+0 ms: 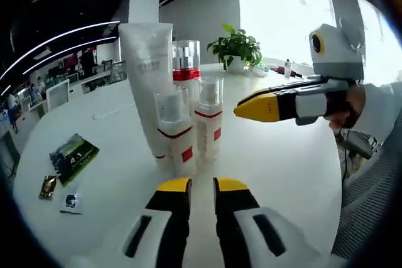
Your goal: Arrange the skincare products in the storage area until every visible bottle or jar stands upright without overlapping.
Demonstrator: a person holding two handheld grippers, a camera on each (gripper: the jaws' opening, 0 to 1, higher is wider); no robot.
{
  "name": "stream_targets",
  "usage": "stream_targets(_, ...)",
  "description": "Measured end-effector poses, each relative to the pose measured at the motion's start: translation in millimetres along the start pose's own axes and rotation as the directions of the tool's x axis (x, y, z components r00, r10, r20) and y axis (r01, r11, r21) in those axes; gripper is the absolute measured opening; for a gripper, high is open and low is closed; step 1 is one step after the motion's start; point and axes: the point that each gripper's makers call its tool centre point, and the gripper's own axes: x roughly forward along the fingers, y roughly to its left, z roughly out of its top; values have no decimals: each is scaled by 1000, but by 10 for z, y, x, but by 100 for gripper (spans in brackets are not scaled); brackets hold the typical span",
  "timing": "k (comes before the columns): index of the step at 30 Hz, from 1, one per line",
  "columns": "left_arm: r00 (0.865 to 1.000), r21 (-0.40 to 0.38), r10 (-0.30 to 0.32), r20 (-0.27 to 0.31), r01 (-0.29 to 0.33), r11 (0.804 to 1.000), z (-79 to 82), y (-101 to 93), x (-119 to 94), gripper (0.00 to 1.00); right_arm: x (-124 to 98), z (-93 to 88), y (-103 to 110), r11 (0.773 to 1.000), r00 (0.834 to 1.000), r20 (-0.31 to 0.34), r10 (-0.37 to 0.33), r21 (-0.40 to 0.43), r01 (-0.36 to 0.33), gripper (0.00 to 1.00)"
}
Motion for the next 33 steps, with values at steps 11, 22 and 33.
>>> stream_targets(11,994,50,-21,-105,26,998,-151,70,-447,27,-142,-7,93,998,998,-42,46,42,-44,38)
stream_targets(22,992,42,57,-111,-52,998,-59,382,-913,51,-264,15,215,995,993,-91,72,-62,-77,61)
stream_targets(33,988,33,109,-107,-106,994,-69,646,-1273,77,-340,81,387,986,986,-132,100,-123,-116,82)
